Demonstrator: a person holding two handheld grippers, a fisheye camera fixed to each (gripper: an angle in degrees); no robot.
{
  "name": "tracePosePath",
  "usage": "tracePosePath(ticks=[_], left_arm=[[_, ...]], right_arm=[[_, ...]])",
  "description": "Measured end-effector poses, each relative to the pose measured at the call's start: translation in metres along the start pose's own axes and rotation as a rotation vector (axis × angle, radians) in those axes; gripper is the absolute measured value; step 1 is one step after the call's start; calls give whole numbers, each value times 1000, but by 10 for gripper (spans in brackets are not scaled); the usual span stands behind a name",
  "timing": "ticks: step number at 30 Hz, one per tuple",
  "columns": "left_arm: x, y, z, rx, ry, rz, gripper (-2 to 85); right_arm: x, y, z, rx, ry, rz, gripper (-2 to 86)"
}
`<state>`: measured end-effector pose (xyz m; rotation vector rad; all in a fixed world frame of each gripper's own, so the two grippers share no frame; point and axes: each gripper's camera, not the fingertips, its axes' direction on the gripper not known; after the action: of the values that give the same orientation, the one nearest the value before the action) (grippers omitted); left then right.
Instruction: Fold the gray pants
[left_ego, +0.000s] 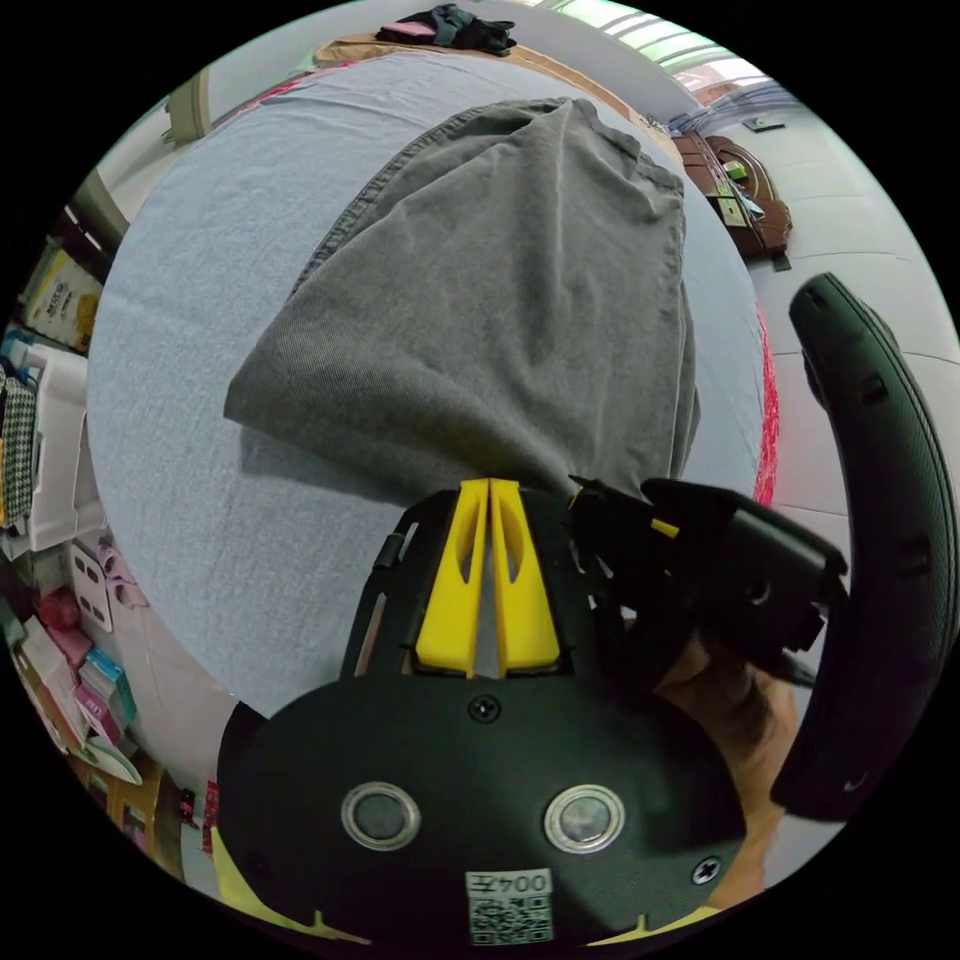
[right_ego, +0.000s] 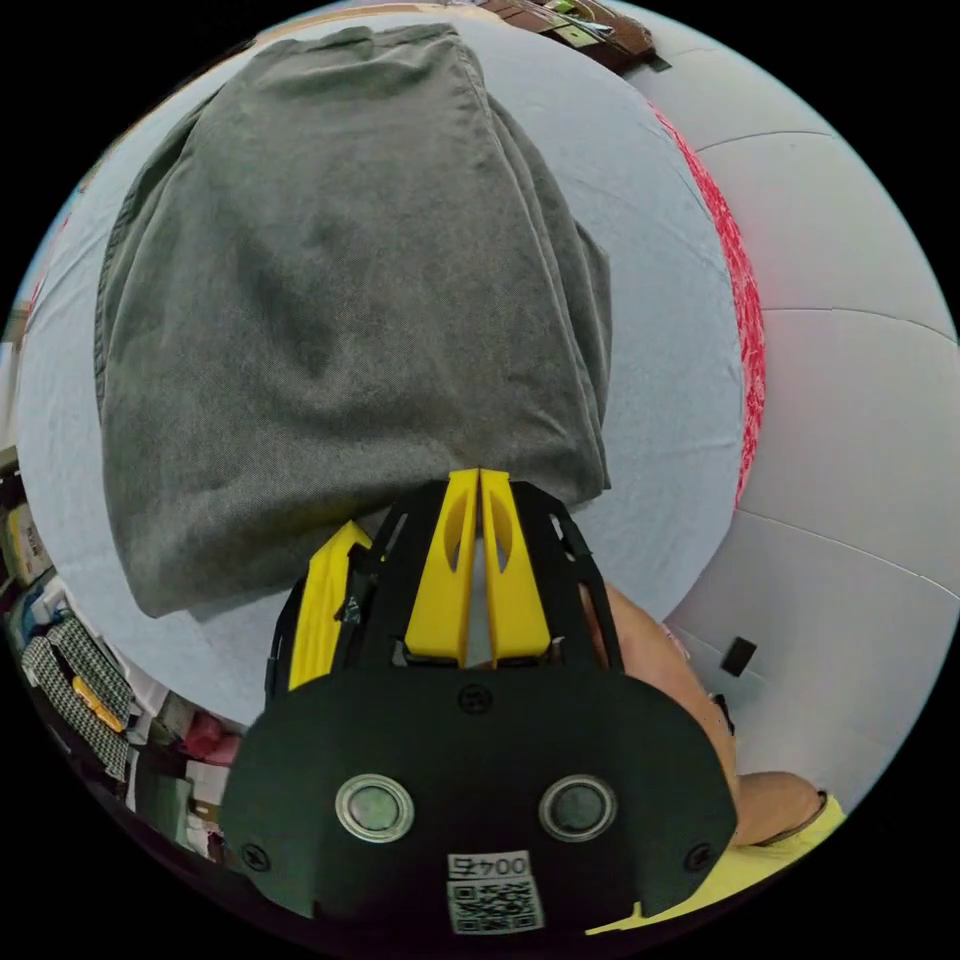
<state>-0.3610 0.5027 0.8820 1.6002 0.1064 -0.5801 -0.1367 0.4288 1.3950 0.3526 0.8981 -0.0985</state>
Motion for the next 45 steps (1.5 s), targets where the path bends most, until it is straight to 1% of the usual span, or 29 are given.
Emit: tracePosePath(ticks=[7,13,15,17,20,22,25,31,34,37,39,42,43,45], left_arm=[[-4,-12,-8,-12,-15,27,9],[-10,-19,-16,-6,-17,67,8],[-18,-24,-20,-14,8,100,8],[-28,-28,-23,-19,50,112,8],[-38,-34,-27,-24,87,127,8],[-34,-37,-31,-29,57,166,8],[-28,-43,-37,-42,9,201,8],[-47,-53,-48,-51,76,193,9],[-49,-57,-54,-54,71,195,8],[-49,-60,-61,-50,58,210,7],[-51,-61,-67,-43,54,214,7],[-53,-63,-75,-40,51,217,7],[-53,-63,-76,-41,51,218,7],[-55,-64,-82,-41,54,223,8]], right_arm=[[16,-11,-7,-26,-130,82,-6],[14,-11,-15,7,-164,74,-7],[9,-12,-19,14,-144,-36,-7],[-15,-10,-24,33,-25,-353,-7],[-31,-2,-29,63,61,-451,-8],[-33,6,-32,106,83,-504,-8],[-20,20,-36,208,31,-565,-8],[9,34,-40,345,-63,-682,-8],[31,27,-44,342,-160,-710,-7],[70,14,-52,342,-275,-644,-3],[88,7,-49,324,-287,-617,0],[108,4,-35,313,-243,-631,5],[117,7,-33,341,-259,-663,12],[131,2,-31,330,-318,-646,28]])
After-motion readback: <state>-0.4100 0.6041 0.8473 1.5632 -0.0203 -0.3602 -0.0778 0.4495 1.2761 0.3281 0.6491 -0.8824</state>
